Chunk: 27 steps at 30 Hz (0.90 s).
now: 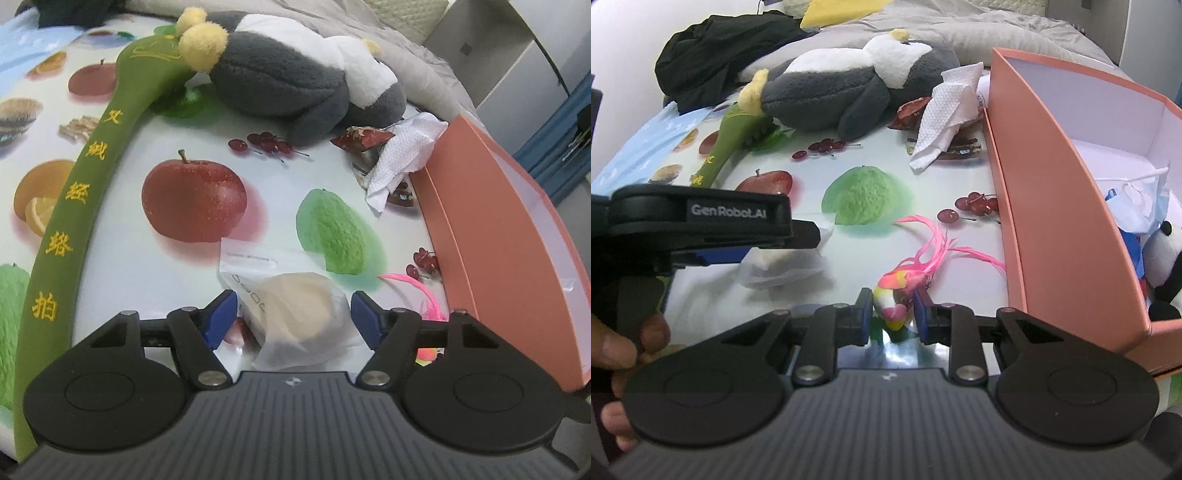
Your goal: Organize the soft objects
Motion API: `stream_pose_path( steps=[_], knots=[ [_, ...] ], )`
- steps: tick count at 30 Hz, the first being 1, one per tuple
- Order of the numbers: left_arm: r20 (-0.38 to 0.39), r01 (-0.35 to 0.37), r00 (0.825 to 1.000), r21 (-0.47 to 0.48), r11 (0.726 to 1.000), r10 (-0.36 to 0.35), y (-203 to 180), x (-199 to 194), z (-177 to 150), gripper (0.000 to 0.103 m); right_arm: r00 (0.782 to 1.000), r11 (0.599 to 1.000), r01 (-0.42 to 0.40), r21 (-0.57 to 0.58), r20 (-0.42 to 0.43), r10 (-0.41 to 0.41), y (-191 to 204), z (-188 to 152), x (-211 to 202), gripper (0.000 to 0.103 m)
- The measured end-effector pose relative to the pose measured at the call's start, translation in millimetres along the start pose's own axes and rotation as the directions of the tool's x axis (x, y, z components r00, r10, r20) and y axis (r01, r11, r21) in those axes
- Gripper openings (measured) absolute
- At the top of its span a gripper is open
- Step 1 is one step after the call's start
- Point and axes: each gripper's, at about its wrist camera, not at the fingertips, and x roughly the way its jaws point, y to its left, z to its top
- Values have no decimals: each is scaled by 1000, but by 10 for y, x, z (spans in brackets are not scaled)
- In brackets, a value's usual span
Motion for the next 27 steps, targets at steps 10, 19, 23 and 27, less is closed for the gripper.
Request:
stream_pose_path(
  steps=[10, 19, 23, 27],
  knots=[
    [28, -78, 997, 133, 988, 74, -110, -23, -89, 54, 1000, 1000, -28, 0, -7, 28, -31, -45, -51, 27],
    [19, -51, 999, 129, 990, 49, -102, -182, -136, 51, 999, 999, -37, -7, 2, 37, -25, -15, -200, 27],
    [31, -28, 999, 131, 991, 24, -124, -336, -121, 51, 998, 998, -56, 16, 18, 56, -46, -5, -308, 27],
    [40, -10, 999, 136, 991, 4, -164, -494, -85, 51, 997, 997, -67, 24, 40, 66, -63, 34, -438, 27]
  ],
)
